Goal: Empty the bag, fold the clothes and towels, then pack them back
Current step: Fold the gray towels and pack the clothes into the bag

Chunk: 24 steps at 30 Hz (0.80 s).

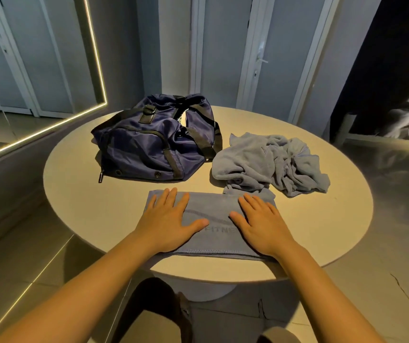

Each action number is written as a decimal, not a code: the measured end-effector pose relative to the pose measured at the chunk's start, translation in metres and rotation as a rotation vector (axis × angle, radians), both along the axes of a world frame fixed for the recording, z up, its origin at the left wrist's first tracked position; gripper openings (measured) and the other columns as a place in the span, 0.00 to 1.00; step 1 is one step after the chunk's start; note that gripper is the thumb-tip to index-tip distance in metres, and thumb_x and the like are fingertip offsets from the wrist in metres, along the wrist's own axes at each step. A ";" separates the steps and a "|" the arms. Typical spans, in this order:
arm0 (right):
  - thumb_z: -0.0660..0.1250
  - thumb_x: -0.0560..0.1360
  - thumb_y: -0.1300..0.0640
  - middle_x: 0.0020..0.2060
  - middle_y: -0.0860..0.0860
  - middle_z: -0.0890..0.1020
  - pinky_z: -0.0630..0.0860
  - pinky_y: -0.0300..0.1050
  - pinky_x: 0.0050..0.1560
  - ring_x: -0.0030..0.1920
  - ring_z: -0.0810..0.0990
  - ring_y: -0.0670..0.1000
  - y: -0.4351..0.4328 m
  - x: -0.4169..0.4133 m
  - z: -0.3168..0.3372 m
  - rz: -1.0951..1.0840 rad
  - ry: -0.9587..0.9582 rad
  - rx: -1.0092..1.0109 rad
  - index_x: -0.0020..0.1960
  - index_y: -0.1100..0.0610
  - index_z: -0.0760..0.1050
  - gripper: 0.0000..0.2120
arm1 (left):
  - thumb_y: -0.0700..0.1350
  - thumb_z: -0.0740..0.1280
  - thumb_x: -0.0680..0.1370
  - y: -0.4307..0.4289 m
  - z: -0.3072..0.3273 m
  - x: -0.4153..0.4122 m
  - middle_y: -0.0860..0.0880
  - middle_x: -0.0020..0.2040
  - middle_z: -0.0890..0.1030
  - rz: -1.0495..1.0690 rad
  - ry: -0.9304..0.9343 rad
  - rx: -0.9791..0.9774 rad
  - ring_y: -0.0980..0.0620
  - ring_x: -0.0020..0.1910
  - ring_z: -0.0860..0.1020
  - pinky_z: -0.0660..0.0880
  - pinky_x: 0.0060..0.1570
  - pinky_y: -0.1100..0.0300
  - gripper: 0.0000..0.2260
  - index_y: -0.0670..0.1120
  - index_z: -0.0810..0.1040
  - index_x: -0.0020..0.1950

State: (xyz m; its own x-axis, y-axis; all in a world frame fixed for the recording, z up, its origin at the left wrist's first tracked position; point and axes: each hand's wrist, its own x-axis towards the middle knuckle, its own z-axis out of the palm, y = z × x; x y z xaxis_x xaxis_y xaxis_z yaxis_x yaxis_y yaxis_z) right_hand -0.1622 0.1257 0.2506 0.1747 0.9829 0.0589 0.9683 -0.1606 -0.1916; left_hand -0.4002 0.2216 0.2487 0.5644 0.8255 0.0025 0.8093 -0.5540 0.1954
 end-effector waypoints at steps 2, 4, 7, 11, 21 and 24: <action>0.43 0.81 0.33 0.83 0.49 0.52 0.49 0.57 0.80 0.82 0.48 0.52 -0.007 0.007 -0.006 -0.075 0.007 0.008 0.83 0.53 0.50 0.36 | 0.80 0.38 0.71 -0.004 -0.001 0.001 0.46 0.84 0.41 0.043 0.010 -0.014 0.46 0.83 0.39 0.39 0.80 0.45 0.48 0.54 0.43 0.84; 0.44 0.83 0.36 0.83 0.50 0.50 0.48 0.57 0.80 0.82 0.48 0.52 -0.017 0.015 -0.011 -0.141 0.037 0.017 0.83 0.54 0.49 0.34 | 0.73 0.41 0.78 -0.006 -0.001 0.000 0.45 0.84 0.43 0.072 0.035 -0.013 0.46 0.83 0.42 0.41 0.80 0.45 0.41 0.51 0.45 0.84; 0.47 0.85 0.41 0.82 0.51 0.53 0.49 0.55 0.81 0.82 0.52 0.52 -0.028 0.024 -0.015 -0.165 0.148 0.092 0.83 0.55 0.51 0.31 | 0.60 0.46 0.84 0.002 0.010 0.004 0.44 0.78 0.66 0.108 0.074 0.123 0.44 0.77 0.63 0.51 0.79 0.44 0.28 0.47 0.64 0.78; 0.56 0.86 0.51 0.77 0.52 0.67 0.64 0.53 0.74 0.75 0.67 0.56 -0.031 0.024 -0.012 -0.146 0.318 0.256 0.78 0.57 0.63 0.23 | 0.60 0.62 0.81 0.013 0.038 0.044 0.47 0.63 0.80 -0.010 -0.022 0.213 0.45 0.61 0.76 0.69 0.67 0.48 0.20 0.49 0.78 0.65; 0.66 0.79 0.65 0.71 0.49 0.71 0.69 0.40 0.64 0.67 0.71 0.46 -0.039 0.034 -0.013 -0.210 0.766 0.432 0.75 0.51 0.65 0.27 | 0.63 0.73 0.72 0.020 0.054 0.163 0.47 0.53 0.76 -0.352 0.044 0.149 0.46 0.52 0.72 0.67 0.51 0.52 0.21 0.49 0.81 0.56; 0.65 0.78 0.67 0.69 0.48 0.72 0.71 0.40 0.63 0.66 0.73 0.47 -0.040 0.035 -0.015 -0.211 0.805 0.461 0.72 0.50 0.67 0.26 | 0.62 0.74 0.72 0.017 0.062 0.181 0.49 0.50 0.78 -0.372 0.091 -0.041 0.48 0.50 0.75 0.72 0.51 0.49 0.24 0.49 0.79 0.61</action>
